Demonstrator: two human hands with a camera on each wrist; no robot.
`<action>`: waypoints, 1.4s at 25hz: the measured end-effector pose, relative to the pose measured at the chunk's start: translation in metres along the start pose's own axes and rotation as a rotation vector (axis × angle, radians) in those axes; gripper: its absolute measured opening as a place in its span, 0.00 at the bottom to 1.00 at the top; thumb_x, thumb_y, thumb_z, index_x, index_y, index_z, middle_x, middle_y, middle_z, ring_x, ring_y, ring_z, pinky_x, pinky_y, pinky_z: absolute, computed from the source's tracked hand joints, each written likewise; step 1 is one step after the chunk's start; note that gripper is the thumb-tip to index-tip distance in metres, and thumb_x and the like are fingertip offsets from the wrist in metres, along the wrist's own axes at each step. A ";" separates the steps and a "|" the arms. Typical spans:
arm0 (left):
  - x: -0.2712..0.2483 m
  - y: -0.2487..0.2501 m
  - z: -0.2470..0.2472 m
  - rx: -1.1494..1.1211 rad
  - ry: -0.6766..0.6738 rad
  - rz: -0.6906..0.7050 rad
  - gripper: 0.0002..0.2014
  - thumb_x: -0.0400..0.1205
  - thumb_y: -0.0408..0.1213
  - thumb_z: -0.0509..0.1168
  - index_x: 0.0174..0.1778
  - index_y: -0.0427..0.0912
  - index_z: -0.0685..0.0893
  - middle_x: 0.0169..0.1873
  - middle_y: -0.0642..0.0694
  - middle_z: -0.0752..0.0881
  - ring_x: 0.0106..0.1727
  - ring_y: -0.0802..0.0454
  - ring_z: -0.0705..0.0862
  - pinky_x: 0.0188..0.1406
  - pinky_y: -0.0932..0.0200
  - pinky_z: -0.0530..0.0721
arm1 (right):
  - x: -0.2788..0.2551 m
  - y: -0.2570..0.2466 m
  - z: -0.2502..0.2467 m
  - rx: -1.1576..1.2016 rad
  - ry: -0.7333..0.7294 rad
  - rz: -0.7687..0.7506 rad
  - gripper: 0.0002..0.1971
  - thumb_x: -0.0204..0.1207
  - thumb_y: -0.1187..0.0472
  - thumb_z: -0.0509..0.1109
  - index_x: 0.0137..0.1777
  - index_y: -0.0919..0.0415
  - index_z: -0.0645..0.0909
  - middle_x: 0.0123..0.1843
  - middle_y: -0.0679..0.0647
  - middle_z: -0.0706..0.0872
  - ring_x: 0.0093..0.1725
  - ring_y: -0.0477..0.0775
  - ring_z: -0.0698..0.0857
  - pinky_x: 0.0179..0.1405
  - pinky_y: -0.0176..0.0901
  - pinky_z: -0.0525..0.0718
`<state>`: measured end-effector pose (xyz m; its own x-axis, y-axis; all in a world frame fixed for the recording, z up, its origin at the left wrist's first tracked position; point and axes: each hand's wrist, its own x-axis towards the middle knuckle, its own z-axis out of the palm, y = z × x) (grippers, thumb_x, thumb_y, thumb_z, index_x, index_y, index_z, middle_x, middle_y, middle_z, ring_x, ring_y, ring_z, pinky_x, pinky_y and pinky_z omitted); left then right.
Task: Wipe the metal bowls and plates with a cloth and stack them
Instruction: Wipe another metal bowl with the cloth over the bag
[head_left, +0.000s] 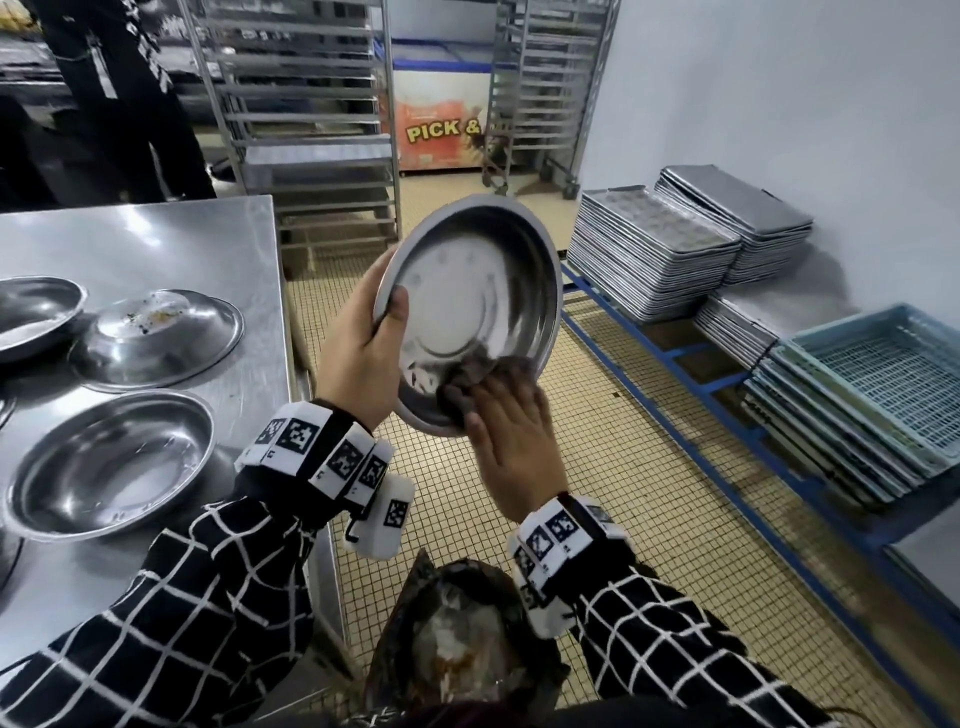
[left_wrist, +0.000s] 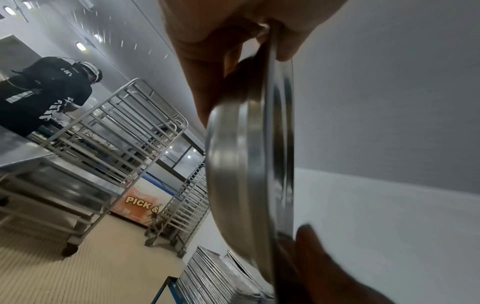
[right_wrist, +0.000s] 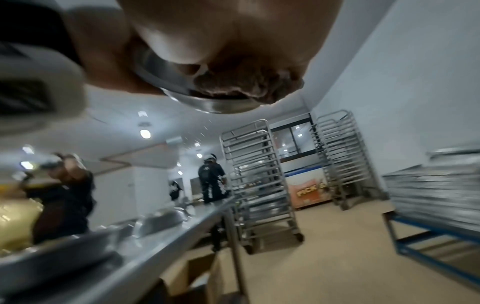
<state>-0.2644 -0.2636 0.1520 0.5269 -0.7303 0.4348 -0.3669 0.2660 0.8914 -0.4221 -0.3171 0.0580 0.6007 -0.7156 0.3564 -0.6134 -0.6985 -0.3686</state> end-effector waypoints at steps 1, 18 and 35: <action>-0.003 -0.003 0.001 -0.015 -0.023 -0.044 0.19 0.86 0.47 0.56 0.73 0.54 0.74 0.59 0.54 0.84 0.61 0.58 0.82 0.56 0.56 0.84 | 0.004 0.015 -0.001 -0.070 -0.036 0.083 0.28 0.84 0.40 0.38 0.83 0.42 0.54 0.85 0.45 0.49 0.84 0.49 0.36 0.82 0.61 0.43; -0.014 -0.025 -0.008 -0.216 -0.132 -0.404 0.25 0.80 0.40 0.67 0.71 0.51 0.65 0.54 0.47 0.84 0.50 0.49 0.88 0.43 0.57 0.86 | 0.043 0.043 -0.057 0.698 0.154 0.605 0.07 0.79 0.63 0.69 0.56 0.57 0.78 0.45 0.47 0.84 0.43 0.41 0.83 0.23 0.20 0.74; -0.029 -0.041 -0.012 0.174 -0.081 -0.306 0.26 0.84 0.57 0.51 0.79 0.63 0.55 0.68 0.41 0.79 0.67 0.43 0.79 0.68 0.41 0.78 | 0.016 0.002 -0.021 0.623 -0.200 0.190 0.25 0.78 0.45 0.67 0.73 0.52 0.70 0.61 0.47 0.84 0.60 0.45 0.83 0.63 0.46 0.82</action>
<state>-0.2555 -0.2455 0.1041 0.5727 -0.8088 0.1335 -0.3300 -0.0784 0.9407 -0.4243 -0.3302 0.0810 0.6319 -0.7694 0.0933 -0.3439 -0.3861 -0.8559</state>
